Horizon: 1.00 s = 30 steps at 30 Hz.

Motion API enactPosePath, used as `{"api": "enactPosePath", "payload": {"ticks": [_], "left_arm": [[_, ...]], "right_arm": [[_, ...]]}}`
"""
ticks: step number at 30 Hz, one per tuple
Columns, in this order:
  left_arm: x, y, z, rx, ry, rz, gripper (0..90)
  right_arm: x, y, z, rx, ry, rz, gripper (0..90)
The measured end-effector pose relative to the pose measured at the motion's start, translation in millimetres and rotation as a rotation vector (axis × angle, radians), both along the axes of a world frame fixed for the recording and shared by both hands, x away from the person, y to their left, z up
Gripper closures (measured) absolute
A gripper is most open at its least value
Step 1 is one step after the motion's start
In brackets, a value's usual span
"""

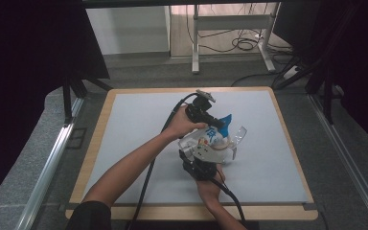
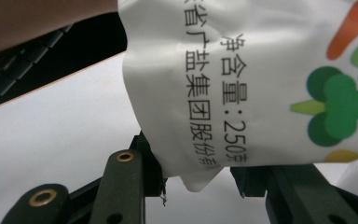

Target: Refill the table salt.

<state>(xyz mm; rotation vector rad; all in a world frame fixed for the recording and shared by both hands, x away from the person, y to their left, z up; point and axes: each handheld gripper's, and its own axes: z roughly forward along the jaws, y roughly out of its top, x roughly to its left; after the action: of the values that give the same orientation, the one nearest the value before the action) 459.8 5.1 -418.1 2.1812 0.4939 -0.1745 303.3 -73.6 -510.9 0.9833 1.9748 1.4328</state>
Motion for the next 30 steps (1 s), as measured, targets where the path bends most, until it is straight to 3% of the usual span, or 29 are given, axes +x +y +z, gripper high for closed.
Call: {"api": "enactPosePath", "payload": {"ticks": [17, 30], "left_arm": [[-3.3, 7.0, 0.4, -0.013, -0.004, 0.007, 90.0], [-3.8, 10.3, -0.6, -0.022, -0.005, 0.014, 89.9]], "right_arm": [[0.3, -0.1, -10.0, -0.028, 0.018, 0.002, 61.4], [2.9, -4.2, -15.2, -0.042, 0.057, 0.005, 61.3]]}}
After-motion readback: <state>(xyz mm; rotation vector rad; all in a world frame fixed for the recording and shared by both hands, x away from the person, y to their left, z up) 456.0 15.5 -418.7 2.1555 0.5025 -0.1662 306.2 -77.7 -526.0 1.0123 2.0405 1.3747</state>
